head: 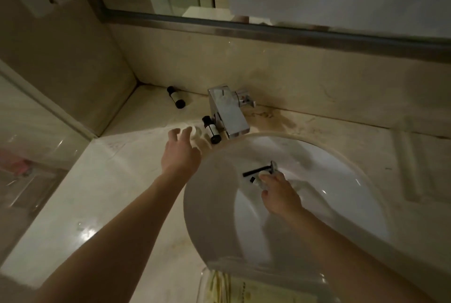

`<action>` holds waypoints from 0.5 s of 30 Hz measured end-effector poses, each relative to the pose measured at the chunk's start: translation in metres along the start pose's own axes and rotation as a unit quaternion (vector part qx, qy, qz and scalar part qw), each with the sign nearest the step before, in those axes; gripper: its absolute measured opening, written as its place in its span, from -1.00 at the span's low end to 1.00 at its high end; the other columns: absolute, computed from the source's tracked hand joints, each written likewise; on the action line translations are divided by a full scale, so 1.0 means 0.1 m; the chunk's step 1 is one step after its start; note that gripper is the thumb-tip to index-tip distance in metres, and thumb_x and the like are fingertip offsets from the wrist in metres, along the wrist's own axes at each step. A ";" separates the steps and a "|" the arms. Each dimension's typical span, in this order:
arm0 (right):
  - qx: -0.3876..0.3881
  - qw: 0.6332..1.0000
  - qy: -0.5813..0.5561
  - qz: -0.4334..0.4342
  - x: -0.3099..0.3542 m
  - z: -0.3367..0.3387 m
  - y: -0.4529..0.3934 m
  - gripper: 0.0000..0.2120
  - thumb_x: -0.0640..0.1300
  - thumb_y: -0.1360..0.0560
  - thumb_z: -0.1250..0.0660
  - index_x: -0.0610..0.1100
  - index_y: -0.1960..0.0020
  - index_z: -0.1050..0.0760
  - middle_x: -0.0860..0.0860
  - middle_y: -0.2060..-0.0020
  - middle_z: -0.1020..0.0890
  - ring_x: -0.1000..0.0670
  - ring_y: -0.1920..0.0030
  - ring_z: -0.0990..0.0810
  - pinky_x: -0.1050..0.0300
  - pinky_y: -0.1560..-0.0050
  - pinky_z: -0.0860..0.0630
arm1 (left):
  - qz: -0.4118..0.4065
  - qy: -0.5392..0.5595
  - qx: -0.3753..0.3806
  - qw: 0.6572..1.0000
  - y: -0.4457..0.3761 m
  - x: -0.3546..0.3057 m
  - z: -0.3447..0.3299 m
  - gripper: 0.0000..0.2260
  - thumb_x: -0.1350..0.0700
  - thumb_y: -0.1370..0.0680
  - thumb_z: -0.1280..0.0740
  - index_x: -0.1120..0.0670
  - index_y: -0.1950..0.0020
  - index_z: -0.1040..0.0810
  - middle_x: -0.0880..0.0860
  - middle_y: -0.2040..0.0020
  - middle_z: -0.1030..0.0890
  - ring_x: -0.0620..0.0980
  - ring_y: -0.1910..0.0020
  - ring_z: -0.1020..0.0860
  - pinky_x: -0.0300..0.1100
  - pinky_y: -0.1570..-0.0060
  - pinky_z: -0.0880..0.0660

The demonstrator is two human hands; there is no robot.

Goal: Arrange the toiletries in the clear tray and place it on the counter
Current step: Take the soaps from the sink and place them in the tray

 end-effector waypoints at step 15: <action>-0.020 0.993 0.112 0.011 0.05 -0.36 -0.58 -0.72 -0.21 -0.51 -0.22 -0.10 -0.21 -0.37 -0.26 -0.31 -0.27 -0.27 -0.20 -0.43 -0.05 -0.13 -0.46 | -0.002 0.023 -0.043 0.999 -0.35 0.05 -0.13 -0.77 0.08 -0.55 -0.29 -0.02 -0.21 -0.44 0.15 -0.20 -0.35 0.06 0.18 -0.46 -0.13 0.19 -0.41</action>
Point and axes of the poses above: each hand's wrist, its own y-axis away from the middle knuckle, its own z-axis out of the back of the hand, x = y × z, the point moved 10 cm from there along -y, towards the middle knuckle
